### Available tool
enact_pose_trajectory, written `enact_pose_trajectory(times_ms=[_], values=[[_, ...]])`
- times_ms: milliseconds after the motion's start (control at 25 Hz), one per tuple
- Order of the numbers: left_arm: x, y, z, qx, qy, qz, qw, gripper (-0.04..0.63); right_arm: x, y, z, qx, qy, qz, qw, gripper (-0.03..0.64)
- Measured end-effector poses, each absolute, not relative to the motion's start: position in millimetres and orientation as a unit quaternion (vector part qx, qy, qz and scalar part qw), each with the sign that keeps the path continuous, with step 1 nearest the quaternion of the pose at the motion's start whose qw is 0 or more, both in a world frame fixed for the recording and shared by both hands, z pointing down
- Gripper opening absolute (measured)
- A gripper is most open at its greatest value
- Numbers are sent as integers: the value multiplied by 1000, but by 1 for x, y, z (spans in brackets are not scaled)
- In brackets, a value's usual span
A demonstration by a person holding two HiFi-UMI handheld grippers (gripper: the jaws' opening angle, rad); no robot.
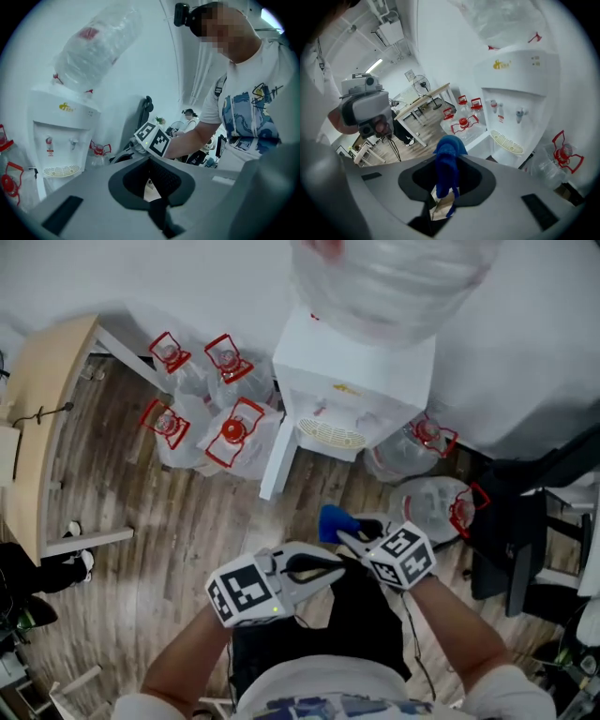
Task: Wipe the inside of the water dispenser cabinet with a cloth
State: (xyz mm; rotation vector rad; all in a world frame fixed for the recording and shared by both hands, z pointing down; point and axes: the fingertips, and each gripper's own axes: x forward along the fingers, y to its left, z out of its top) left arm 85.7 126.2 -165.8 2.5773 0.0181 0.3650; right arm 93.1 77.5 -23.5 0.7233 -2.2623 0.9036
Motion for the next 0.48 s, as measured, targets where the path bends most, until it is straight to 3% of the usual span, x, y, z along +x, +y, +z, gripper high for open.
enact_pose_trajectory(times_ms=[480], values=[[52,176,-296,955,-36,149,254,3,93,139,-181,325,-851,329,250,83]])
